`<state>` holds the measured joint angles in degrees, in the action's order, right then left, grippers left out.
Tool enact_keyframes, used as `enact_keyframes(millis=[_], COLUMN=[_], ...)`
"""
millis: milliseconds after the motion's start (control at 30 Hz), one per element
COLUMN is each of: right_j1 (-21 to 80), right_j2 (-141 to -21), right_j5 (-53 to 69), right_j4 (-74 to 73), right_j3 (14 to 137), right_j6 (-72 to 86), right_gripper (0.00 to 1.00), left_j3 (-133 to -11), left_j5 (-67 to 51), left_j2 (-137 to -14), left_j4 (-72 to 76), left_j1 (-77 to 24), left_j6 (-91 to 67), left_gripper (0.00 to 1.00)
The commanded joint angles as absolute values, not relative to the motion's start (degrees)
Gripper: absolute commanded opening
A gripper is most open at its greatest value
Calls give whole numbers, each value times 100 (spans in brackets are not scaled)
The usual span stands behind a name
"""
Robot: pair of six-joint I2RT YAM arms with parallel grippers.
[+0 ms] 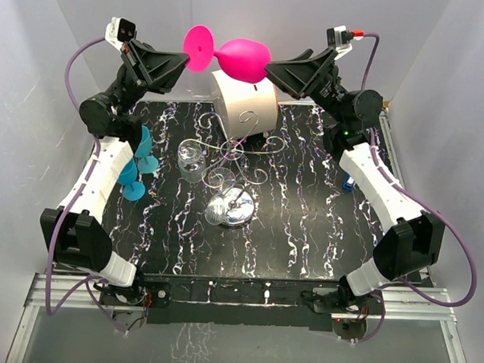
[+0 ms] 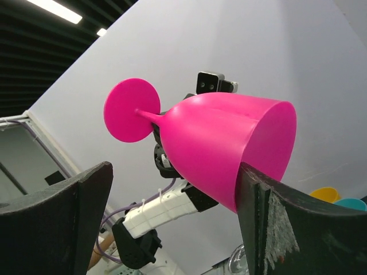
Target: Take the wine glass off the wine glass rack
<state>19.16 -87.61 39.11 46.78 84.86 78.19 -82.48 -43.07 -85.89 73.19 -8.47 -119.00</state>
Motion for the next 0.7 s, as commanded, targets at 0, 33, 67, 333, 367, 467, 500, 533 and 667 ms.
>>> enact_keyframes(millis=[0,33,67,333,367,467,500,533,667], right_j1=[1954,1958,1960,2015,2025,2039,2039,2039,1987], right_j2=[-8655,-8635,-8617,-8572,-8559,-8510,-8488,-8454,-8189], right_j5=[3771,3718,3688,3516,3476,3382,3344,3289,2933], right_j4=[5406,5488,5617,6485,6574,6697,6705,6702,6785], right_j3=[8604,8540,8478,8177,8148,8052,8020,7985,7634], right_j6=[8173,8245,8331,9185,9262,9405,9412,9409,9255], right_gripper=[82,80,74,31,25,8,1,0,0], left_j3=[-8262,-8235,-8200,-7867,-7832,-7760,-7734,-7695,-7475], left_j5=[-4153,-4168,-4169,-4137,-4132,-4139,-4140,-4142,-4173], left_j2=[-8437,-8421,-8398,-8325,-8309,-8306,-8310,-8294,-8195], left_j4=[7920,7882,7842,7665,7626,7577,7576,7568,7504], left_j1=[-887,-888,-888,-888,-888,-888,-887,-888,-880], left_j6=[-12080,-12036,-12013,-11996,-11978,-11962,-11962,-11962,-11765], left_gripper=[0,0,0,0,0,0,1,7,51])
